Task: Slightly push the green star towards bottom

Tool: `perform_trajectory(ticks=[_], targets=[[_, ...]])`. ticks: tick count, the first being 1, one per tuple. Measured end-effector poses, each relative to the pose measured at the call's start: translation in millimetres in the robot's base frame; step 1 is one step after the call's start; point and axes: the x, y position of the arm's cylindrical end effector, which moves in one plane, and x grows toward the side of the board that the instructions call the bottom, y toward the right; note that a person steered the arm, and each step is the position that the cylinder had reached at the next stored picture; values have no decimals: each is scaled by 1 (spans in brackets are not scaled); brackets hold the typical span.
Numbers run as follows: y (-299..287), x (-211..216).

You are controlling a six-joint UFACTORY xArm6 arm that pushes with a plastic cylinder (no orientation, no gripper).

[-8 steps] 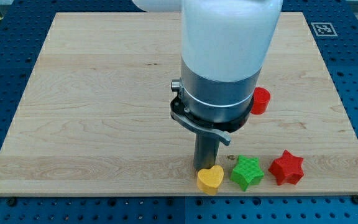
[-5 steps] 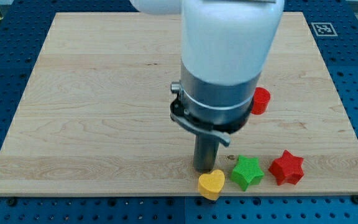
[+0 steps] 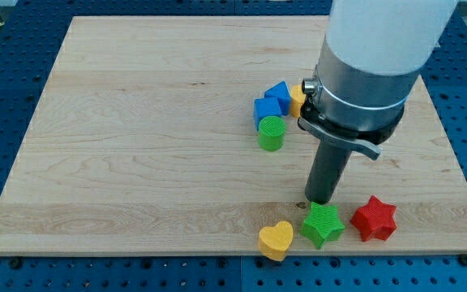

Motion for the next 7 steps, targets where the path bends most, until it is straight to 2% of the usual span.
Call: perform_trajectory(ticks=[2,3,5,7], targets=[[0,16],[1,11],[44,-25],[73,-24]])
